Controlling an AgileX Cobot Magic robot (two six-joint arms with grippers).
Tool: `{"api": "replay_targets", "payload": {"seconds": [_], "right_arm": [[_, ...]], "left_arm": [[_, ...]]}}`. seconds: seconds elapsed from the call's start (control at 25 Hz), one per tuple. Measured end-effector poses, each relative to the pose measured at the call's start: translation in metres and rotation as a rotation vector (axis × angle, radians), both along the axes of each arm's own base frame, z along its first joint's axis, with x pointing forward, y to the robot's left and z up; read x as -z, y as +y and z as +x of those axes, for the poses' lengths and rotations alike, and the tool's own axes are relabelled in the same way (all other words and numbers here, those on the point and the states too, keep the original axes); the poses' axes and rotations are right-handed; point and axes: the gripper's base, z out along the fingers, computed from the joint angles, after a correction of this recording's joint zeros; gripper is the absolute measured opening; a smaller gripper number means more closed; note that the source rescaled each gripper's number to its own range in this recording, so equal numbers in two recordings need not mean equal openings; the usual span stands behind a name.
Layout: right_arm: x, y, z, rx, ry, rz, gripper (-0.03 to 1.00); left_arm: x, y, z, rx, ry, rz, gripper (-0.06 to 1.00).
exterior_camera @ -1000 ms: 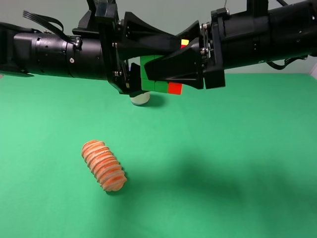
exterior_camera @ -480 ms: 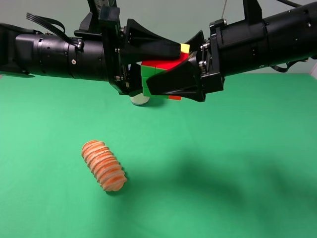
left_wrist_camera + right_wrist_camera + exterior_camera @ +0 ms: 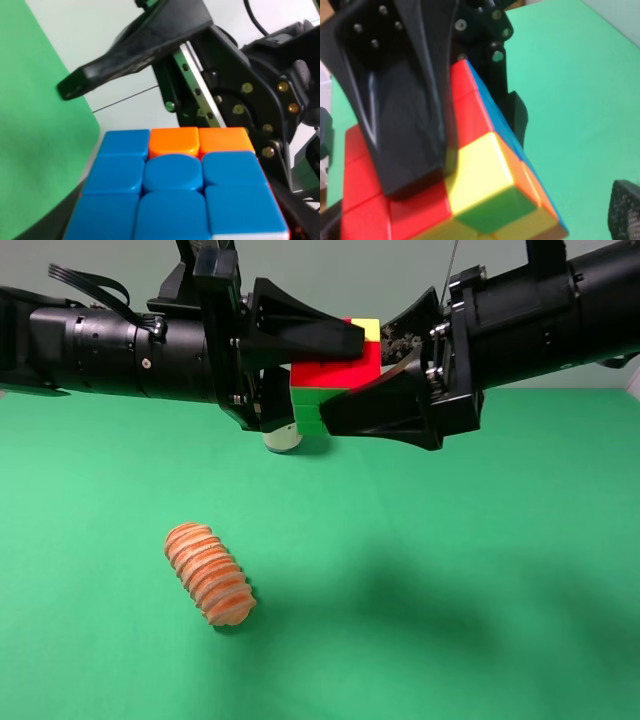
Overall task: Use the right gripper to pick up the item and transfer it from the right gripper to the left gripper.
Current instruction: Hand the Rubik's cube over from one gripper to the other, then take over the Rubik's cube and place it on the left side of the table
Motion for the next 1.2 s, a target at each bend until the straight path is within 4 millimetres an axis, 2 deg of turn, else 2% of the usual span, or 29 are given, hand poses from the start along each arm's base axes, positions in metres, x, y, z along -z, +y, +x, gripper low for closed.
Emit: {"api": "replay_targets", "payload": {"seconds": [0.6, 0.88, 1.2], "right_arm": [[-0.009, -0.019, -0.016, 0.091, -0.004, -0.149, 1.00], [-0.022, -0.040, -0.035, 0.207, -0.007, -0.234, 1.00], [-0.034, -0.068, -0.066, 0.349, 0.017, -0.342, 1.00]], "left_arm": [[-0.001, 0.000, -0.002, 0.021, 0.000, -0.011, 0.00], [-0.001, 0.000, -0.002, 0.023, -0.002, -0.010, 0.00], [-0.001, 0.000, -0.002, 0.024, -0.002, -0.009, 0.00]]}}
